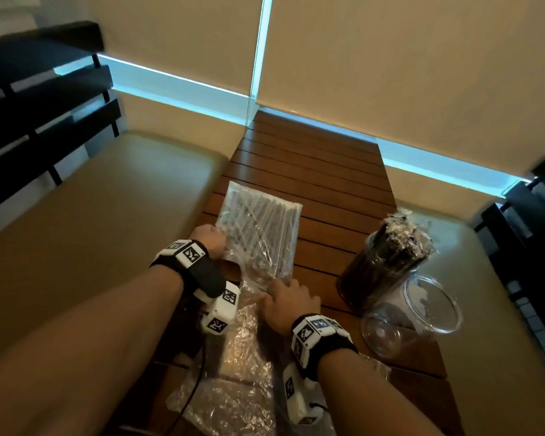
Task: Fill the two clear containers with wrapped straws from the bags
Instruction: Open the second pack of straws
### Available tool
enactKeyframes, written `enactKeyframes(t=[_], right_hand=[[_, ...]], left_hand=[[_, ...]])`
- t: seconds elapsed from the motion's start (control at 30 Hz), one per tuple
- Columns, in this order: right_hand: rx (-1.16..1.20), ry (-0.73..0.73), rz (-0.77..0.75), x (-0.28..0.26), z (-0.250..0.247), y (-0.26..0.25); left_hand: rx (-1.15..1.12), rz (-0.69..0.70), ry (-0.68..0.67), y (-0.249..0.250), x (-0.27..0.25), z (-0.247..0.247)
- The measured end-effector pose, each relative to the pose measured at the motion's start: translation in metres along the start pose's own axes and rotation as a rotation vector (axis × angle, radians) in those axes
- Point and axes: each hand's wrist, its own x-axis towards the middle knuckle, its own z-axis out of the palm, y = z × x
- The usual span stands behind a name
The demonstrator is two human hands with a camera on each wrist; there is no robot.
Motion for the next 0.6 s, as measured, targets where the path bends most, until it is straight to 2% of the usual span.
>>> enactKeyframes(t=[0.07, 0.17, 0.23, 0.33, 0.4, 0.5, 0.6], right_hand=[[0.089, 0.201, 0.035, -0.001, -0.014, -0.003], [0.233, 0.444, -0.006, -0.005, -0.048, -0.007], [0.298, 0.593, -0.076, -0.011, -0.075, -0.010], [0.336, 0.809, -0.205, -0.027, -0.116, -0.017], [0.431, 0.886, -0.243, -0.038, -0.137, -0.023], [0.601, 0.941, -0.255, -0.057, -0.155, -0.027], [0.783, 0.920, -0.249, -0.080, -0.168, -0.020]], left_hand=[[-0.261, 0.053, -0.061, 0.026, -0.011, -0.002], [-0.475, 0.204, -0.125, 0.072, -0.030, -0.007], [-0.522, 0.313, -0.155, 0.100, -0.047, -0.014], [-0.425, 0.469, -0.136, 0.133, -0.076, -0.023], [-0.418, 0.477, -0.117, 0.148, -0.100, -0.027], [-0.570, 0.423, -0.086, 0.158, -0.141, -0.034], [-0.661, 0.424, -0.127, 0.148, -0.183, -0.038]])
